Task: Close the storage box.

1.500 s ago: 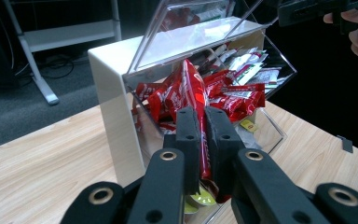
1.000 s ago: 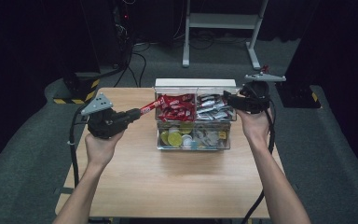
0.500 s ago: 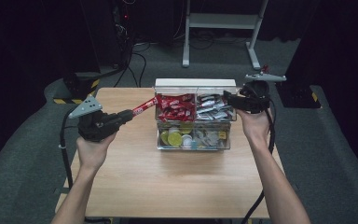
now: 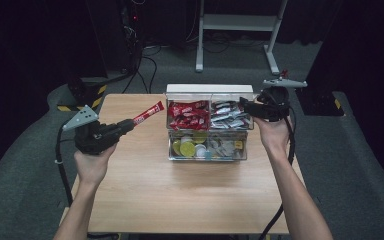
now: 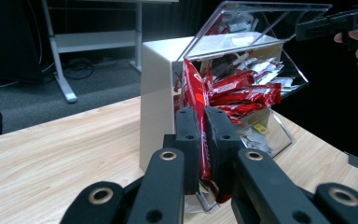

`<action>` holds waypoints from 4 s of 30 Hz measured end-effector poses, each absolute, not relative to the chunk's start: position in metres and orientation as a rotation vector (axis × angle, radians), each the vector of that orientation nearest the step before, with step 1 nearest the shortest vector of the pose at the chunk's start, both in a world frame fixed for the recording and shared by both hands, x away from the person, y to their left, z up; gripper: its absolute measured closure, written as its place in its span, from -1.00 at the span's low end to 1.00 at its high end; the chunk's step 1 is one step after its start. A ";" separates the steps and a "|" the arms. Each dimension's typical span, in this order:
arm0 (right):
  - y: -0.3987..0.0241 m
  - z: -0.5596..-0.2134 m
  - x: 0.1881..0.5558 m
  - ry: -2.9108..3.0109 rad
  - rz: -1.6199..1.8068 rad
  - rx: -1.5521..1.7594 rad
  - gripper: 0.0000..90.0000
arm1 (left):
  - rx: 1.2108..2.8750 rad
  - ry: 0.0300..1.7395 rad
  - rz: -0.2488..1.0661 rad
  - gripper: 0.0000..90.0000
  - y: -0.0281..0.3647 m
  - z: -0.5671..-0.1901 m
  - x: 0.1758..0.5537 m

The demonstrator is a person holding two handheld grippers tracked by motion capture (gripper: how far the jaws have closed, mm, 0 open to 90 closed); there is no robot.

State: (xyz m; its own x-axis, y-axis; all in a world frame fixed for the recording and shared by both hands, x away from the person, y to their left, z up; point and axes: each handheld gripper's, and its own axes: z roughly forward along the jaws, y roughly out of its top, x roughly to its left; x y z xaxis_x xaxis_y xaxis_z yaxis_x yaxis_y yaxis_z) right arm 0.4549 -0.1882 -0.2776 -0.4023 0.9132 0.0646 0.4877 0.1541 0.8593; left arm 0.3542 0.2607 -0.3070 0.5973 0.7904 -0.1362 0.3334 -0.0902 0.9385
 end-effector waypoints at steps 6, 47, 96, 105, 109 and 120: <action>-0.188 -0.277 0.455 1.959 1.174 1.333 -0.18 | 1.665 0.968 0.501 0.89 0.267 -0.311 0.353; -0.188 -0.278 0.454 1.956 1.175 1.338 -0.18 | 1.650 1.168 0.517 0.88 0.283 -0.389 0.359; -0.192 -0.278 0.453 1.943 1.216 1.349 -0.16 | 1.809 1.346 0.504 0.83 0.253 -0.493 0.385; -0.191 -0.277 0.454 1.946 1.206 1.346 -0.16 | 1.890 1.389 0.467 0.73 0.250 -0.509 0.389; -0.191 -0.277 0.453 1.948 1.202 1.344 -0.16 | 1.896 1.390 0.464 0.63 0.249 -0.510 0.390; -0.192 -0.277 0.452 1.946 1.218 1.339 -0.15 | 1.828 1.397 0.481 0.15 0.263 -0.497 0.380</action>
